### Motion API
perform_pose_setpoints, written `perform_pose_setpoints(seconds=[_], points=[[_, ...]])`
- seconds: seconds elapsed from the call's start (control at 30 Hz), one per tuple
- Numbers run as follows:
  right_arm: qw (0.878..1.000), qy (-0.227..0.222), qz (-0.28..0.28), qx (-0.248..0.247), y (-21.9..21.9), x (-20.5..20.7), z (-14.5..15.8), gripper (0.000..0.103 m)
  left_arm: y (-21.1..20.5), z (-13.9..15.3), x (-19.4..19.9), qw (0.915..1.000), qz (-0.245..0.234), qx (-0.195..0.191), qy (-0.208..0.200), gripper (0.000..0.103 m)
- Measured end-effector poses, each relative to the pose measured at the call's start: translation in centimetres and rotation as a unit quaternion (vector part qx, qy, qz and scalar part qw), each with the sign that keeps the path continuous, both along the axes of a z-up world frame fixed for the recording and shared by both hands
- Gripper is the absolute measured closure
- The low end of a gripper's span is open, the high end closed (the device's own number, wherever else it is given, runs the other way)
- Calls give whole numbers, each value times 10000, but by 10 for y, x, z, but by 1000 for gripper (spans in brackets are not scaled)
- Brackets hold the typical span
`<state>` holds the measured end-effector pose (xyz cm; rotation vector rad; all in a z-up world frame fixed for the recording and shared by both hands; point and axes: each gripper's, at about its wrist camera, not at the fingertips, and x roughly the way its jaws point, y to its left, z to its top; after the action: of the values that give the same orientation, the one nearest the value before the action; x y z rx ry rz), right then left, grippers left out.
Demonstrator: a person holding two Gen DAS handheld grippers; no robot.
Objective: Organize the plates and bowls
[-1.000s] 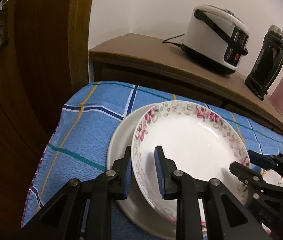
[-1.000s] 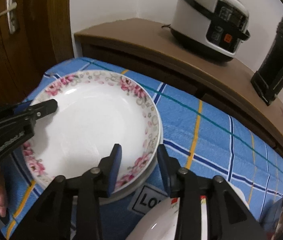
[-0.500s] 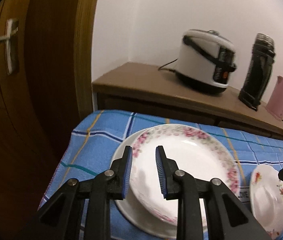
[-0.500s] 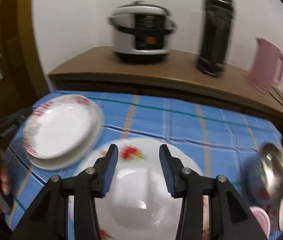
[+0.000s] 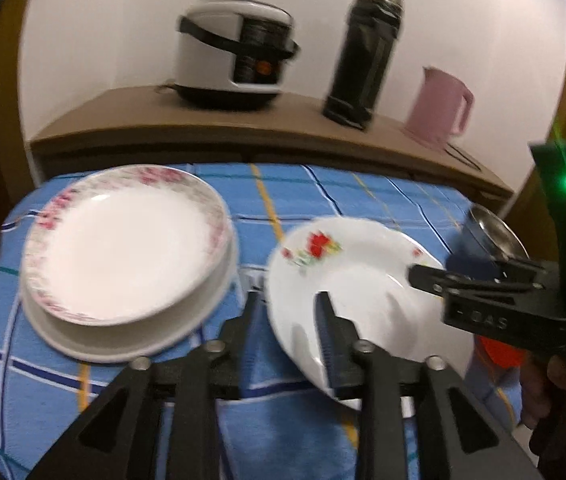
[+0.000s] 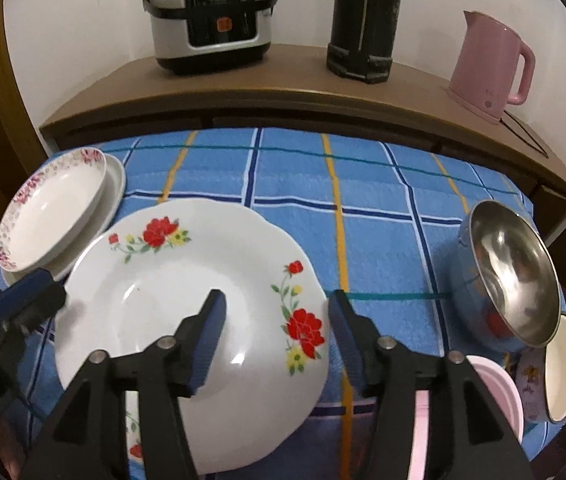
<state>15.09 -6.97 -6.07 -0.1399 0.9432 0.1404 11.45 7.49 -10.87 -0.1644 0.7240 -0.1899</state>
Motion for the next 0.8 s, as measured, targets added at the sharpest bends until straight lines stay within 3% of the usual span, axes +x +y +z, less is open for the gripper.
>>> perform_pose_setpoints(seconds=[0.07,0.43,0.5,0.53,0.57,0.8], points=[[9999,91,20,-60,1,0,-4,46,-3,-2,2,10000,-41,10,47,39],[9993,280,121,-207,8,5,-12,42,-11,-12,8,9988,-312,-13,383,39],[9992,284,127,-231,9,7,-14,42,-13,-15,10,9984,-279,48,485,44],[9993,263,143,-244,10,7,-14,43,-12,-17,11,9981,-267,60,559,58],[9993,247,174,-235,11,7,-14,45,-12,-18,13,9977,-284,36,618,64],[9993,227,288,-54,9,4,-15,61,-4,-15,10,9988,-35,-40,483,65]])
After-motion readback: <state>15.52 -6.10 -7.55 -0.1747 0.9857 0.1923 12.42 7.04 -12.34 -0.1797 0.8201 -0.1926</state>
